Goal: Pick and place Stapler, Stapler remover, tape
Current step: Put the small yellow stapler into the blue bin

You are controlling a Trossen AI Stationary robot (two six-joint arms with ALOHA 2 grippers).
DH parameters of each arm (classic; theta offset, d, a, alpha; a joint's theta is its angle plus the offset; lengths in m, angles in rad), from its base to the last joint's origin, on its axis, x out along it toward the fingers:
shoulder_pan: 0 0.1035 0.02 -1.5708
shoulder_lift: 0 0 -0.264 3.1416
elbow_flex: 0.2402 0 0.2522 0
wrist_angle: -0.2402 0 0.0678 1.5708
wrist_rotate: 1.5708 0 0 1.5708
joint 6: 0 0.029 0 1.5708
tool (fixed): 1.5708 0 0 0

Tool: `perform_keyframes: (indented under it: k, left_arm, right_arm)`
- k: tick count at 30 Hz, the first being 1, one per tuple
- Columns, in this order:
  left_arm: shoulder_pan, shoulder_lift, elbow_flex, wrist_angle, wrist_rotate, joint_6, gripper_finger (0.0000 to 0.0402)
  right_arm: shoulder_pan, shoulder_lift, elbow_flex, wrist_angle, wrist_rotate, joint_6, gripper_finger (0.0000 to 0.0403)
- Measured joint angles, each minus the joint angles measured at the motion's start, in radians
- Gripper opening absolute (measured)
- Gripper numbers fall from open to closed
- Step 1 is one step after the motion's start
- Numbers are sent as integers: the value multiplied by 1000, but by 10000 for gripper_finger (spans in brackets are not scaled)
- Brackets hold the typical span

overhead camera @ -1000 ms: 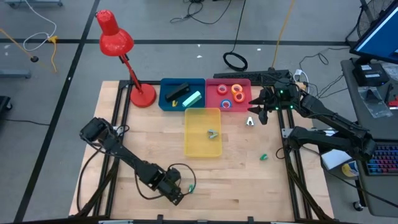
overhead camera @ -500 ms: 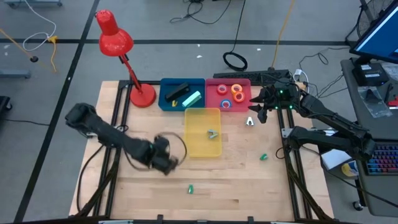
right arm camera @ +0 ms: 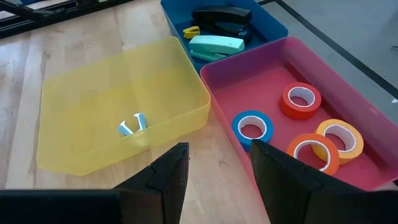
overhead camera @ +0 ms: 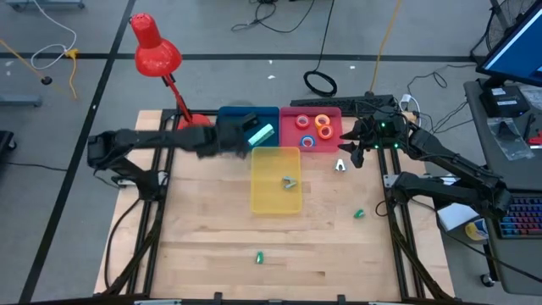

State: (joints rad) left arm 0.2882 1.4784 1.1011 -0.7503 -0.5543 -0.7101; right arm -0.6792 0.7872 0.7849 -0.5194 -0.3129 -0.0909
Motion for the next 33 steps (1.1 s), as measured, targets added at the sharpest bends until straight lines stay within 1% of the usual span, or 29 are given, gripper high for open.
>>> perform_keyframes:
  k: [4, 8, 11, 17, 22, 27, 30, 33]
  left_arm:
    - [160, 42, 1, 135, 106, 160, 46]
    - [245, 110, 2, 234, 192, 226, 46]
    - [261, 174, 2, 285, 249, 253, 46]
    - [267, 275, 2, 310, 293, 270, 46]
    - [267, 302, 2, 337, 316, 311, 46]
    - [268, 303, 2, 360, 337, 360, 47]
    - [267, 303, 2, 362, 336, 372, 63]
    - [267, 303, 2, 360, 321, 365, 96]
  right_arm:
    - [0, 0, 0, 0, 1, 0, 164]
    - [0, 0, 0, 1, 2, 0, 164]
    - [0, 0, 0, 4, 2, 0, 164]
    - [0, 0, 0, 34, 2, 30, 164]
    - [0, 0, 0, 34, 2, 31, 164]
    - [0, 0, 0, 34, 1, 47, 164]
    - [0, 0, 0, 34, 1, 60, 164]
    - [0, 0, 0, 34, 1, 61, 164]
